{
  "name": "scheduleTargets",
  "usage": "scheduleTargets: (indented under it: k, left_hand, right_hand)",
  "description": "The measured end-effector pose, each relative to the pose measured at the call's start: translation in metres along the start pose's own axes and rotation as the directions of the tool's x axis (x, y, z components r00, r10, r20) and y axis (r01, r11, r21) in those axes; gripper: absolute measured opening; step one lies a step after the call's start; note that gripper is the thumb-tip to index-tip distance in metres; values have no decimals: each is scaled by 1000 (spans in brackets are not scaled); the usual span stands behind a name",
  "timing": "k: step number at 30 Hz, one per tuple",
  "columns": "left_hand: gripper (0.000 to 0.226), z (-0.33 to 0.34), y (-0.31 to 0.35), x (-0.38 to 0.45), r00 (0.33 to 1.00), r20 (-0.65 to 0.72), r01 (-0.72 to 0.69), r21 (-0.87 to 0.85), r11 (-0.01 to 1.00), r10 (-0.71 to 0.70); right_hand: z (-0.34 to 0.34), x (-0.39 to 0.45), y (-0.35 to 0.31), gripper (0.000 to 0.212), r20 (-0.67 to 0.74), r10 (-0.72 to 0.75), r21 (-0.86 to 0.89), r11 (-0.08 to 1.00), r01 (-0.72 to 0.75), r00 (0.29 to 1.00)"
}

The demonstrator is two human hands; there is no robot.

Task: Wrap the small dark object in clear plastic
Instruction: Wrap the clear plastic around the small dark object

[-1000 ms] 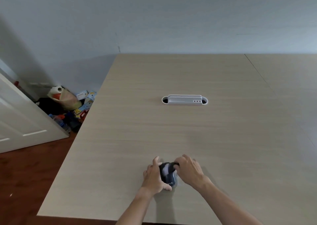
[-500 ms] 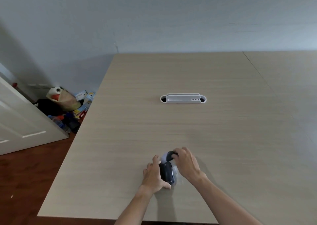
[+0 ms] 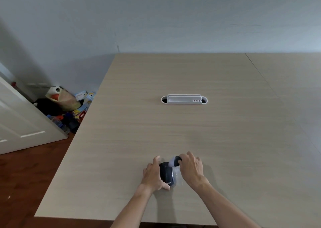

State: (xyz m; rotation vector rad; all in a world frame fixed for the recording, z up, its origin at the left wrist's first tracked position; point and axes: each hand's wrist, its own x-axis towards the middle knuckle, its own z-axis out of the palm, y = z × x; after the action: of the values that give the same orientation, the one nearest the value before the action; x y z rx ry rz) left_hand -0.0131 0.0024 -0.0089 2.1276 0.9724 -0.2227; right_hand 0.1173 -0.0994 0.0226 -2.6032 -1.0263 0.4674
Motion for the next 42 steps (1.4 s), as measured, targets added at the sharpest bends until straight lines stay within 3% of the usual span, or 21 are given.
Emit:
scheduleTargets:
  k: [3, 5, 7, 10, 12, 15, 17, 20, 22, 25, 27, 29, 32, 36, 39, 42]
  left_hand:
    - [127, -2, 0, 1, 1000, 10, -10, 25, 1000, 10]
    - [127, -3, 0, 3, 1000, 21, -9, 31, 999, 8]
    - [129, -4, 3, 6, 999, 32, -18, 63, 998, 16]
    - [128, -4, 7, 7, 999, 40, -38, 100, 994, 34]
    - [127, -5, 8, 6, 999, 42, -35, 110, 993, 31]
    - [128, -5, 9, 8, 999, 44, -30, 119, 992, 25]
    - [129, -6, 10, 9, 998, 51, -31, 124, 992, 25]
    - [129, -6, 10, 11, 998, 43, -47, 153, 987, 41]
    - [129, -6, 8, 11, 999, 39, -44, 157, 987, 38]
    - [122, -5, 7, 13, 999, 15, -47, 158, 986, 45]
    - [117, -5, 6, 14, 998, 2, -63, 186, 981, 64]
    - [124, -6, 7, 15, 997, 26, -75, 224, 972, 71]
    - [129, -7, 8, 15, 996, 43, -81, 245, 966, 73]
    - [129, -7, 5, 16, 996, 43, -86, 253, 964, 78]
    - [129, -7, 5, 16, 997, 46, -78, 254, 964, 69]
    - [133, -7, 4, 16, 996, 52, -77, 242, 967, 66]
  right_hand:
    - [3, -2, 0, 21, -60, 42, 130, 991, -34, 997]
    - [6, -4, 2, 16, 43, 10, 236, 971, -20, 999]
    - [9, -11, 5, 15, 144, -36, 196, 981, 8, 989]
    - [13, -20, 14, 21, 2, 34, 87, 996, -34, 999]
    - [13, -22, 14, 19, -74, 45, 134, 990, -34, 996]
    - [10, -21, 11, 17, 31, -51, 288, 957, 40, 998]
    - [9, -22, 10, 19, 118, -89, 240, 969, 58, 989]
    - [6, -22, 13, 21, -8, 10, 110, 994, -9, 1000]
    - [4, -24, 15, 20, -60, 24, 161, 987, -14, 998]
    - [3, -28, 19, 22, 80, -110, 232, 969, 89, 991]
    - [7, -31, 24, 24, 134, -133, 157, 981, 111, 982]
    - [10, -32, 28, 23, 9, -53, 105, 993, 52, 999]
    - [8, -31, 25, 17, -132, 1, 180, 983, 23, 991]
    - [8, -25, 14, 17, -114, -27, 256, 965, 55, 993]
    - [10, -11, 14, 18, -68, -63, 75, 995, 68, 996]
    - [2, 0, 10, 18, -134, -34, 1, 999, 35, 990]
